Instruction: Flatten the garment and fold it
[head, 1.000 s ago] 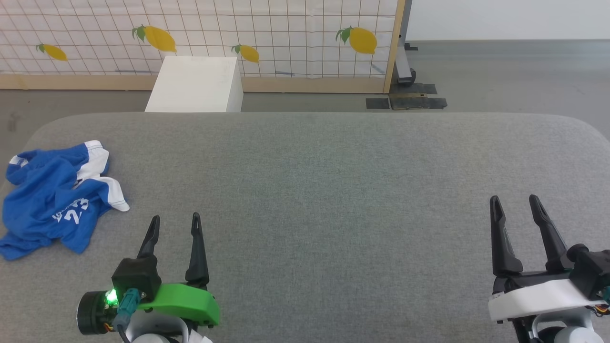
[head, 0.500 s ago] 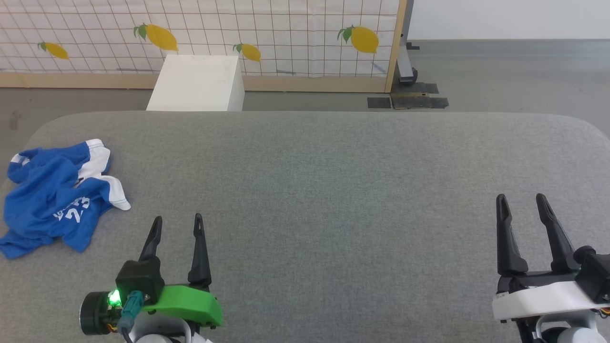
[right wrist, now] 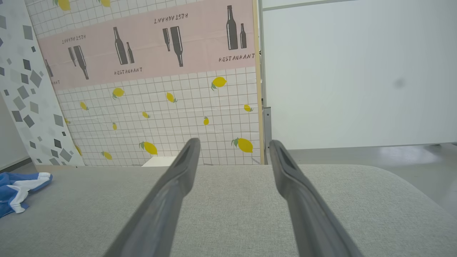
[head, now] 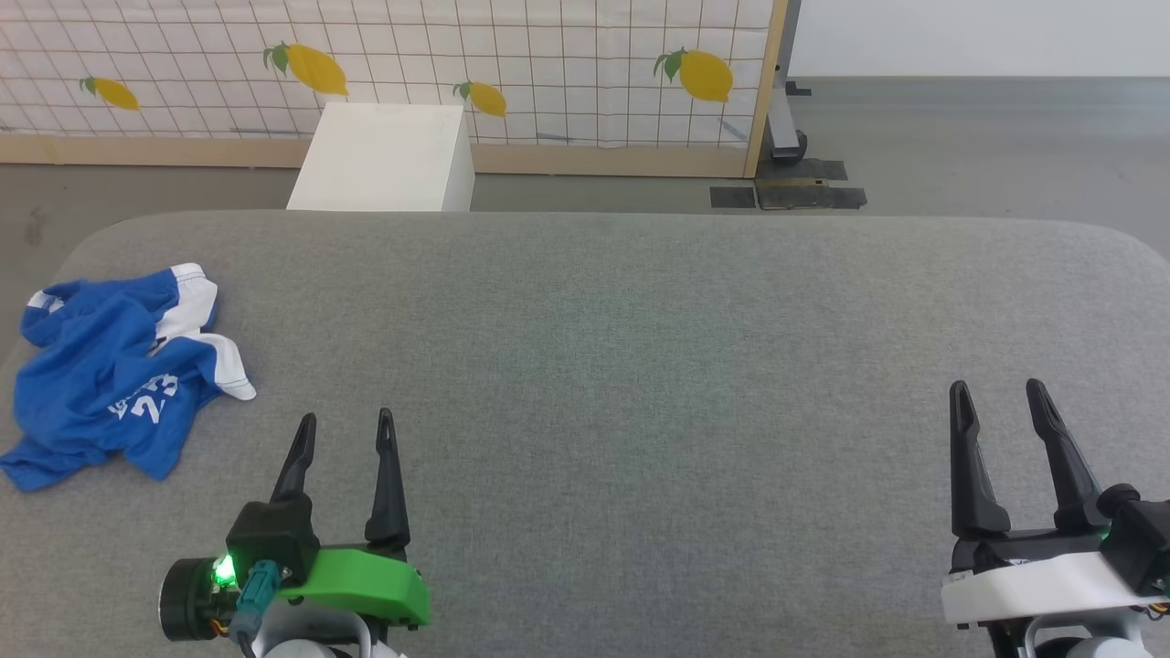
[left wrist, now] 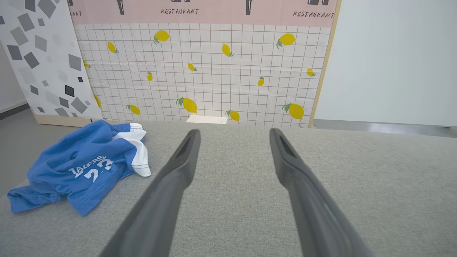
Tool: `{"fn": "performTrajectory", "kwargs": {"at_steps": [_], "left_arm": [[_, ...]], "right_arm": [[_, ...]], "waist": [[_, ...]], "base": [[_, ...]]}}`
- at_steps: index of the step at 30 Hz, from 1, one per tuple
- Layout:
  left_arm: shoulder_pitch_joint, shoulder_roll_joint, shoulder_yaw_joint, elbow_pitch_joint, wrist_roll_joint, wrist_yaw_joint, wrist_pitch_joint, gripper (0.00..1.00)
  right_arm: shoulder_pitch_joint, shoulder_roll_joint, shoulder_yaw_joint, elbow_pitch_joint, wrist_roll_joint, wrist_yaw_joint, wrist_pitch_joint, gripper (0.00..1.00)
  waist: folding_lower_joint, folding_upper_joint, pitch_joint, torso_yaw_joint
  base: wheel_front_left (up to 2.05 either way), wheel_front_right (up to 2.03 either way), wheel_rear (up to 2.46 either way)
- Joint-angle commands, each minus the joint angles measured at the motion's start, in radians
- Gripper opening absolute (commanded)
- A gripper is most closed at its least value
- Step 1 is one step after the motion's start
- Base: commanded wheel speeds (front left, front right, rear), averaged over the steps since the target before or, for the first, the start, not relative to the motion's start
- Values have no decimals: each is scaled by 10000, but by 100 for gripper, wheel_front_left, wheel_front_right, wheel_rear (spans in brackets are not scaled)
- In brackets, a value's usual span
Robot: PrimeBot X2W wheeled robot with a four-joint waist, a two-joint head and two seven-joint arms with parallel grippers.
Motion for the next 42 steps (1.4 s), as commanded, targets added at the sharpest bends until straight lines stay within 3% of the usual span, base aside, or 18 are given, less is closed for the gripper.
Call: {"fn": "performTrajectory", "kwargs": {"at_steps": [1,42], "left_arm": [[-175,-44,-29,46,-84,1,-139,100],[-201,-47,-64,466,283,296,-291,100]], "right_arm": [[99,5,4,-13,-28,-14,-107,100],[174,5,-13,450,-477,-15,-258,100]], "waist": [[0,0,-2,6],[0,0,-35,87]], "base": [[0,0,0],[0,0,0]]}}
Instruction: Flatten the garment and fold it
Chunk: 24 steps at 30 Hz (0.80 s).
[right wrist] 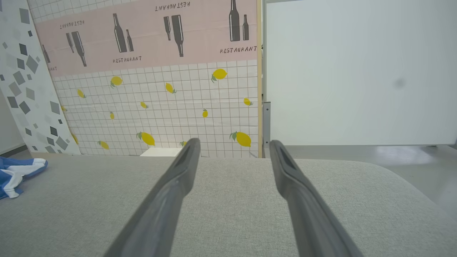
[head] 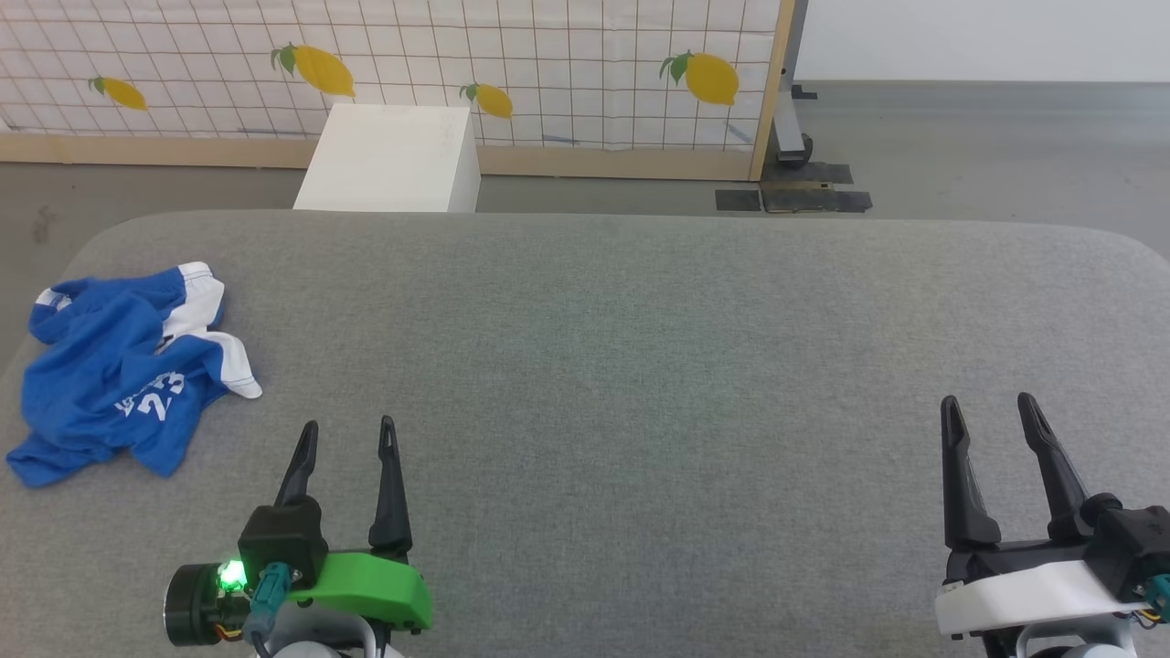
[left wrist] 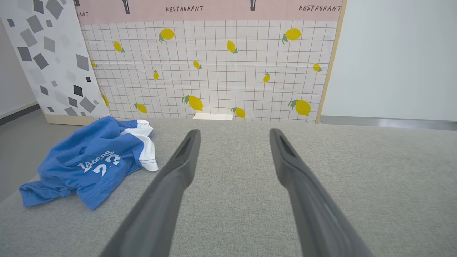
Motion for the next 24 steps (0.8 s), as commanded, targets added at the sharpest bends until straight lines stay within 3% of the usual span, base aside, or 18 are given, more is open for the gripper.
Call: {"fn": "performTrajectory", "kwargs": {"at_steps": [1,13,24], "left_arm": [[-122,-45,-13,10,82,89,-47,100],[-255,-45,72,41,175,116,-47,100],[-295,-45,309,83,106,167,-47,100]], "right_arm": [[134,5,-16,37,-36,-15,-59,100],[145,5,-16,-24,-46,-15,-59,100],[149,5,24,-104,-196,-15,-59,100]], "waist": [[0,0,-1,14],[0,0,100,692],[0,0,204,2292]], "base": [[0,0,0],[0,0,0],[0,0,0]]}}
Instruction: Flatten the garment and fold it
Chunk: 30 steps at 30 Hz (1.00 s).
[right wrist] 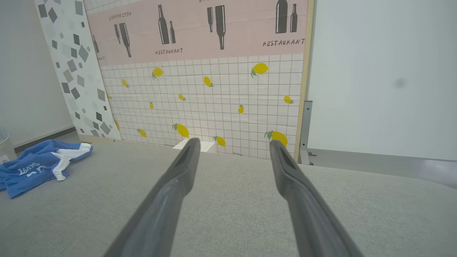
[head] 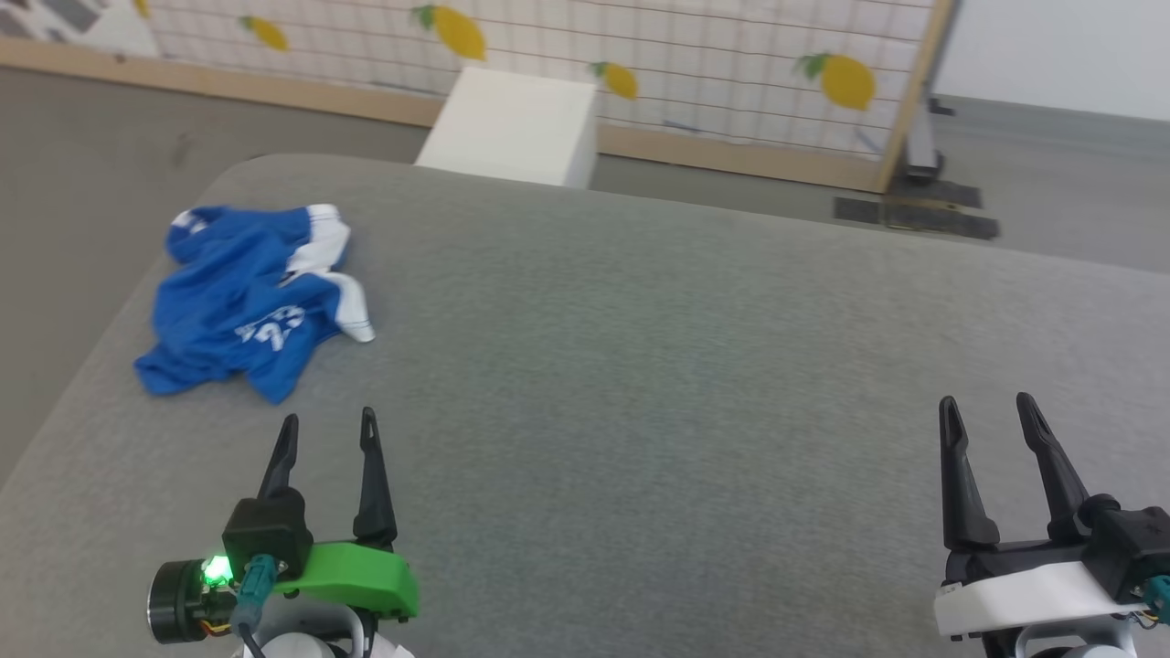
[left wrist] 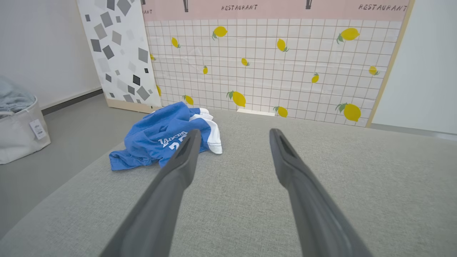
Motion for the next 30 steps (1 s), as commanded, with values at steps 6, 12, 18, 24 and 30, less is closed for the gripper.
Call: {"fn": "performTrajectory", "kwargs": {"at_steps": [6,12,18,24,30], "left_arm": [[-137,-30,185,10,-31,140,-49,100],[-122,-30,297,16,-92,206,-49,100],[-75,-30,388,-4,-160,294,-49,100],[-42,-30,446,-39,-210,314,-49,100],[2,-30,485,-28,-252,372,-49,100]], "right_arm": [[112,3,2,-91,-302,-15,-57,100],[68,3,12,-129,-393,-15,-57,100],[36,3,32,-88,-465,-15,-57,100],[8,3,73,-72,-531,-15,-57,100],[-14,3,148,-34,-565,-15,-57,100]], "waist": [[0,0,145,1399],[0,0,233,2219],[0,0,282,2885],[0,0,299,3221],[0,0,278,3229]], "base": [[0,0,0],[0,0,0],[0,0,0],[0,0,0],[0,0,0]]}}
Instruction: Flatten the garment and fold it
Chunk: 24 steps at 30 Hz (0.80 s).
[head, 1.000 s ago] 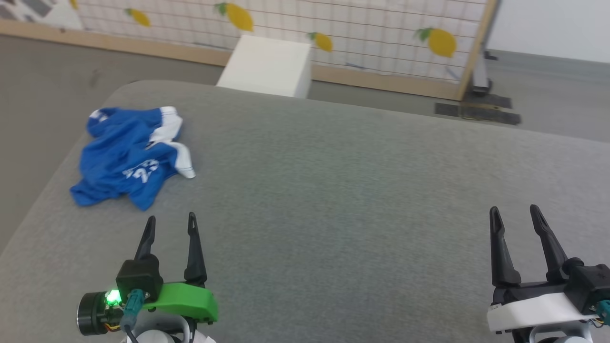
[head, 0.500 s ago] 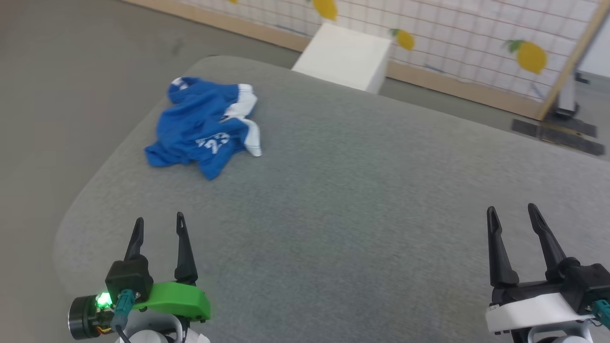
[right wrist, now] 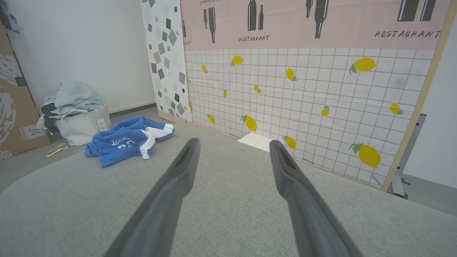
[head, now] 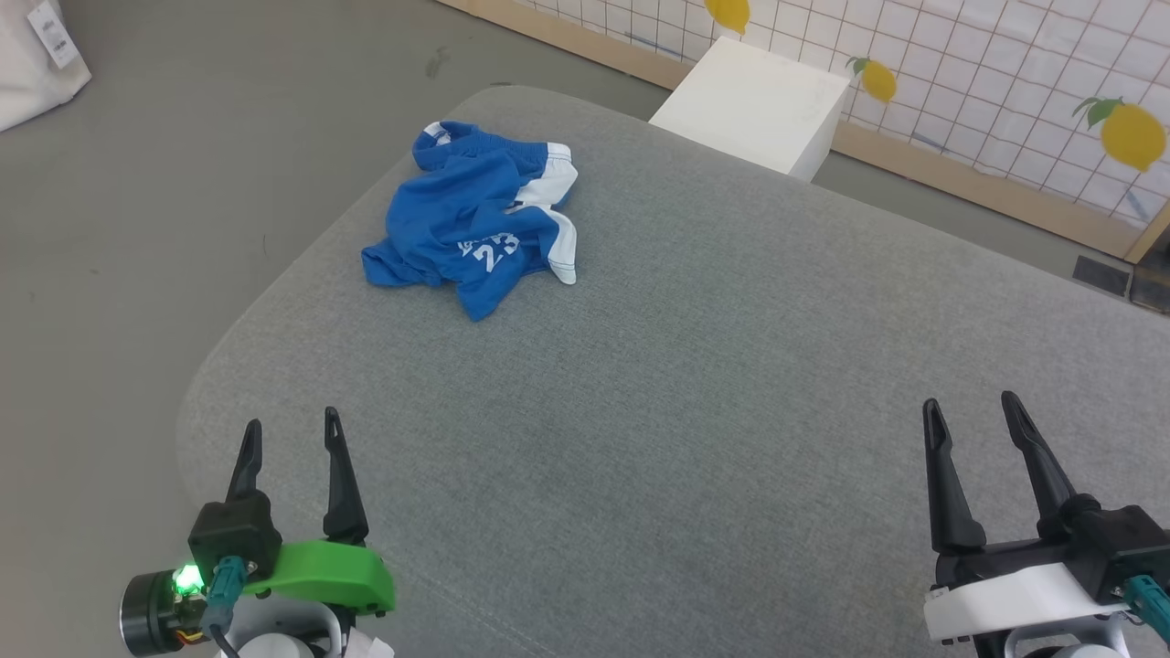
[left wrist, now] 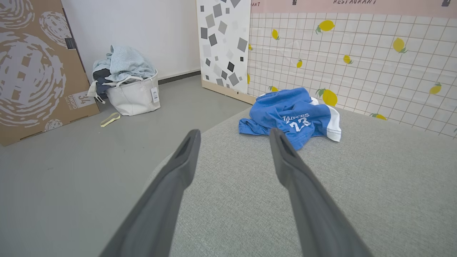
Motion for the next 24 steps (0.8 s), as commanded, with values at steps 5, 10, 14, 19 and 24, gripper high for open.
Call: {"fn": "performTrajectory", "kwargs": {"at_steps": [5,10,14,19,24], "left_arm": [[-149,-28,165,4,-124,43,-47,100],[-1110,276,536,465,-51,-414,-47,100],[-2680,823,813,1471,-125,-823,-47,100],[-5147,1703,1090,3210,-337,-1194,-30,100],[-7336,2646,1108,4952,-755,-1902,1101,100]], "right_arm": [[-76,-4,13,50,-73,-15,-57,100],[-221,-4,52,-4,-222,-15,-57,100],[-537,-4,108,-142,-518,-15,-57,100],[-1101,-4,-25,-313,-892,-15,-57,100],[-1540,-4,-311,-497,-1216,-15,-57,100]], "waist": [[0,0,21,-181],[0,0,305,-388],[0,0,919,-698],[0,0,1968,-1256],[0,0,2977,-1815]], "base": [[0,0,0],[0,0,0],[0,0,0],[0,0,0],[0,0,0]]}}
